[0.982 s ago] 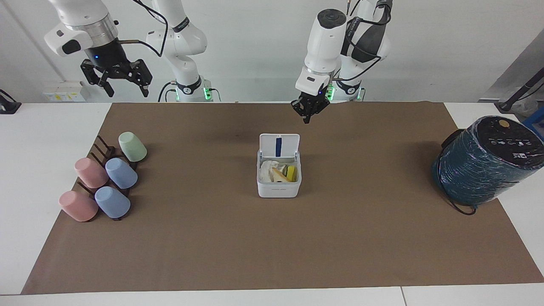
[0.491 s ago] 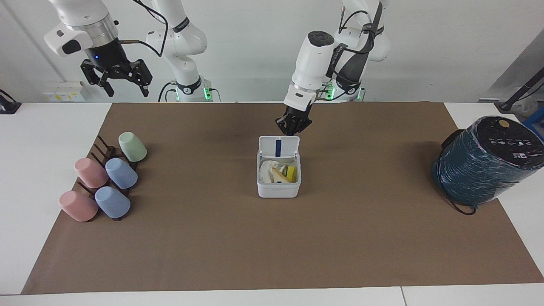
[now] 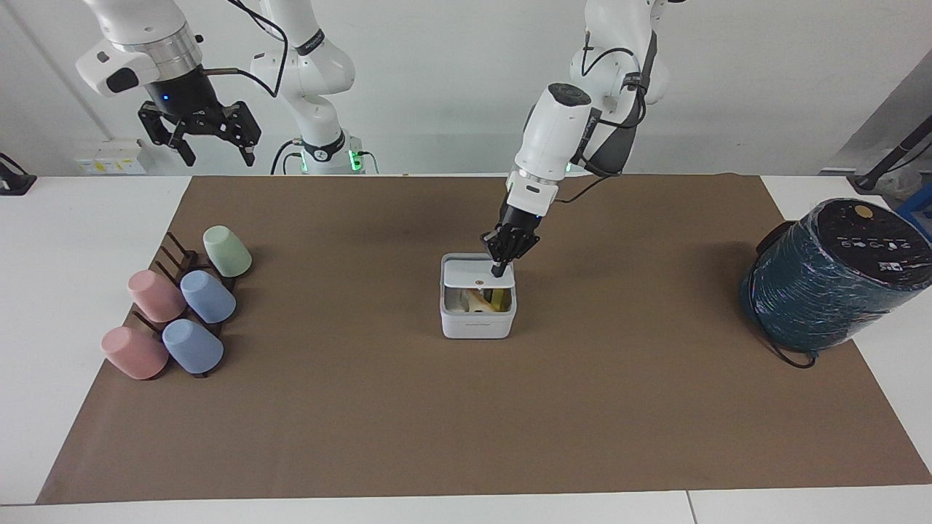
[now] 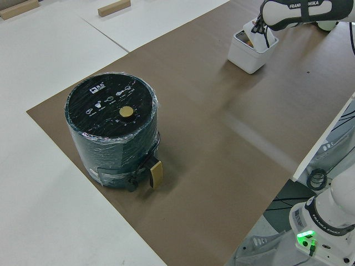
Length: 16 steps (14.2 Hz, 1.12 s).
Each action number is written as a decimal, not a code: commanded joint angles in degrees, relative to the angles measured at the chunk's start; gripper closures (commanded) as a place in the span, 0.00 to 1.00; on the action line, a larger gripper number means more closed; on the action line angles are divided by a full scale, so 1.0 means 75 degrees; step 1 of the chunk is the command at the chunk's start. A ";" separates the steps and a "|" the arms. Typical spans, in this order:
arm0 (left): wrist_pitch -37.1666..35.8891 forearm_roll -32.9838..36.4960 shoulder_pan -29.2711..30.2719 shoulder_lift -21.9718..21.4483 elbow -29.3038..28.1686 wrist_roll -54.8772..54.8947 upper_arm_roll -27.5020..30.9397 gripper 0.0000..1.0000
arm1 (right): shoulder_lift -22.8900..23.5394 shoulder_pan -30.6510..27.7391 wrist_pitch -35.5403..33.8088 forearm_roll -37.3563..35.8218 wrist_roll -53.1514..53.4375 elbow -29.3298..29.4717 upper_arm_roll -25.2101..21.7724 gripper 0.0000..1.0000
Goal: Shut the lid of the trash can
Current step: 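Swing the lid over the bin opening with the left gripper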
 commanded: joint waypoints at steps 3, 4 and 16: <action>0.0682 -0.0133 -0.0080 0.0938 0.0401 -0.0050 -0.0011 1.00 | -0.0128 -0.0052 0.0017 0.0002 0.0070 -0.0134 0.0051 0.00; 0.0728 -0.0133 -0.0091 0.0997 0.0401 -0.0039 -0.0011 1.00 | -0.0139 -0.0052 0.0017 0.0002 0.0070 -0.0134 0.0051 0.00; -0.5860 0.0534 0.0598 0.0903 0.3889 0.0625 0.0071 0.50 | -0.0139 -0.0052 0.0017 0.0002 0.0070 -0.0134 0.0051 0.00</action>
